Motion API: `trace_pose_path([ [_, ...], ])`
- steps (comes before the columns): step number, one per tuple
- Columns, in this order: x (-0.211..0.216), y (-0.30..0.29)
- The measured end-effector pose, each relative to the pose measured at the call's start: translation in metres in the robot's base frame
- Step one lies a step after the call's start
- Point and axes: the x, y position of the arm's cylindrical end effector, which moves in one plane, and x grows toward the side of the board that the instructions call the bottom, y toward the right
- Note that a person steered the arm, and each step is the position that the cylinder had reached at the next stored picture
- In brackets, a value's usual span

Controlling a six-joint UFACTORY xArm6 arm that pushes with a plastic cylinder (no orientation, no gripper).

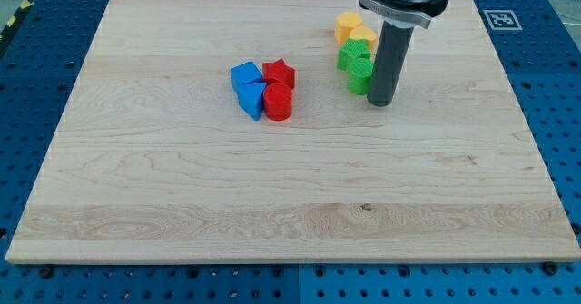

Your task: Push the red star above the blue cube

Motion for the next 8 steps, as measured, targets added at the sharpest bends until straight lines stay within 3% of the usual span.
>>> trace_pose_path([
  [2,0.016,0.0],
  [6,0.087,-0.033],
  [8,0.051,-0.057],
])
